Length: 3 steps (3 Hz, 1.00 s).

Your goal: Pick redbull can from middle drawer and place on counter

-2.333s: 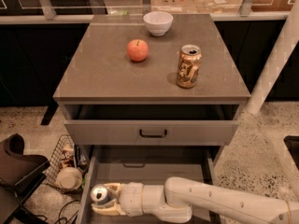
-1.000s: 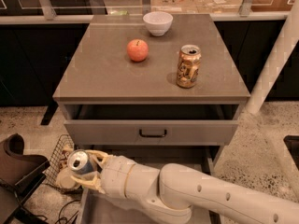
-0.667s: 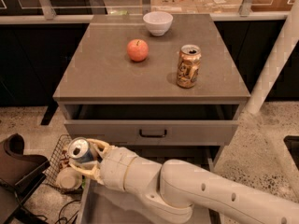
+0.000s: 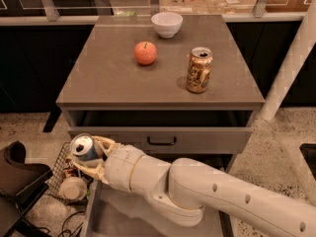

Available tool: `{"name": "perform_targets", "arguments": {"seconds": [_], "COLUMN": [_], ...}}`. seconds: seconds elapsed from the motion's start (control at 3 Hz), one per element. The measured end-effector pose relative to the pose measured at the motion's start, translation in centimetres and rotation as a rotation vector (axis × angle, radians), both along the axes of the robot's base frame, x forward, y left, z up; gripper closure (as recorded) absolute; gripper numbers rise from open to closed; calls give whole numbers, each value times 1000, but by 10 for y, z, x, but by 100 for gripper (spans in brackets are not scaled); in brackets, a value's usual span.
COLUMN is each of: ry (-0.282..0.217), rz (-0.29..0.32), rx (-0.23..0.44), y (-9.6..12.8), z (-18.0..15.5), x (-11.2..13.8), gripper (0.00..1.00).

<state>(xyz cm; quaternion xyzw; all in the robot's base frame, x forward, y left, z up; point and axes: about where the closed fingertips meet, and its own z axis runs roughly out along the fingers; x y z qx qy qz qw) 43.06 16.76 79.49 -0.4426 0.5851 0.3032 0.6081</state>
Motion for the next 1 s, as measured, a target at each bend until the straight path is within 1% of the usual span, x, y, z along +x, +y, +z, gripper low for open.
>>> {"name": "perform_targets", "arguments": {"seconds": [0.33, 0.67, 1.0], "ry": [33, 91, 139], "rz": [-26, -40, -59], "rx": [28, 71, 73], "y": [4, 12, 17], "z": [7, 26, 45], "x": [14, 43, 63], "gripper": [100, 100, 100]}}
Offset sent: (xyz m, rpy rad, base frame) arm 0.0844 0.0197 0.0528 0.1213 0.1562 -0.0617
